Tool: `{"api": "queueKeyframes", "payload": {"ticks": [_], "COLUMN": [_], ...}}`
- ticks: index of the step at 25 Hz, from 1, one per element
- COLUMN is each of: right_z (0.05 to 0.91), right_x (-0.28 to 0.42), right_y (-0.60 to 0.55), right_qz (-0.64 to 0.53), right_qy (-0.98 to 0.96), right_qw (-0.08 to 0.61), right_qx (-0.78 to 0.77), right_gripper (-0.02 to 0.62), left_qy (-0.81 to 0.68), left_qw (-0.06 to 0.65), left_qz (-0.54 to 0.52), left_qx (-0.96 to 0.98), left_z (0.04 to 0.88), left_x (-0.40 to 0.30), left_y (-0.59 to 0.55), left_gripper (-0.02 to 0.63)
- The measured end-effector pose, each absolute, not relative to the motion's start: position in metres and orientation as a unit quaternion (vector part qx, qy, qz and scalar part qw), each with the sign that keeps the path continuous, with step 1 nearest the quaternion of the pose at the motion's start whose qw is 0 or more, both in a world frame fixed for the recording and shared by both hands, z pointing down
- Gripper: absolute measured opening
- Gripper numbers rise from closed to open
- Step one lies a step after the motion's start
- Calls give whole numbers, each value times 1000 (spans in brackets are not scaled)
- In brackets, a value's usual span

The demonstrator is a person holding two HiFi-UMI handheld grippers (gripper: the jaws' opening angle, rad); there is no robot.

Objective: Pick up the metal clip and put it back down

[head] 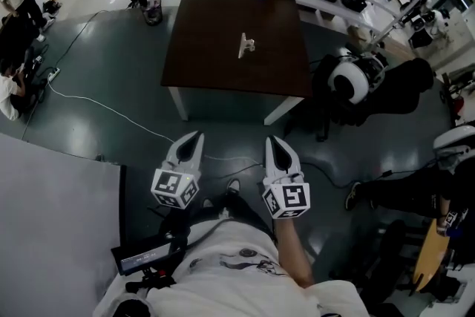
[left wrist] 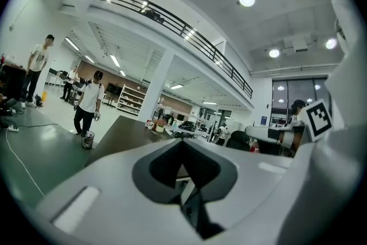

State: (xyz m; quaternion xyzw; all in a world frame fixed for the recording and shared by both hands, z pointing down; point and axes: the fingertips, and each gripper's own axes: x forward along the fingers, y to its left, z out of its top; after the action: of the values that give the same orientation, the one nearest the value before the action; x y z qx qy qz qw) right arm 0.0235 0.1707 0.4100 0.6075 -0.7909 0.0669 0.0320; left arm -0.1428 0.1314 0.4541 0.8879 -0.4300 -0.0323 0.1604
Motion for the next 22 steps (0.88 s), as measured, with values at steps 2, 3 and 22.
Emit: {"api": "queueKeyframes", "payload": {"ticks": [2, 3, 22], "right_z": [412, 412, 405], "right_x": [28, 30, 79], "right_y": [161, 154, 34], "right_qz": [69, 69, 84], "right_qy": [-794, -796, -819], "right_qw": [32, 30, -21], "right_qx": [603, 600, 568], "right_gripper": [2, 2, 2], "left_qy": [-434, -437, -444], "left_qw": [159, 157, 117], "left_qz": [-32, -32, -14], "left_qx": [886, 885, 888], "left_z": [455, 454, 434], "left_x": [-138, -136, -68], "left_y": [123, 118, 0], "left_gripper": [-3, -3, -3]}}
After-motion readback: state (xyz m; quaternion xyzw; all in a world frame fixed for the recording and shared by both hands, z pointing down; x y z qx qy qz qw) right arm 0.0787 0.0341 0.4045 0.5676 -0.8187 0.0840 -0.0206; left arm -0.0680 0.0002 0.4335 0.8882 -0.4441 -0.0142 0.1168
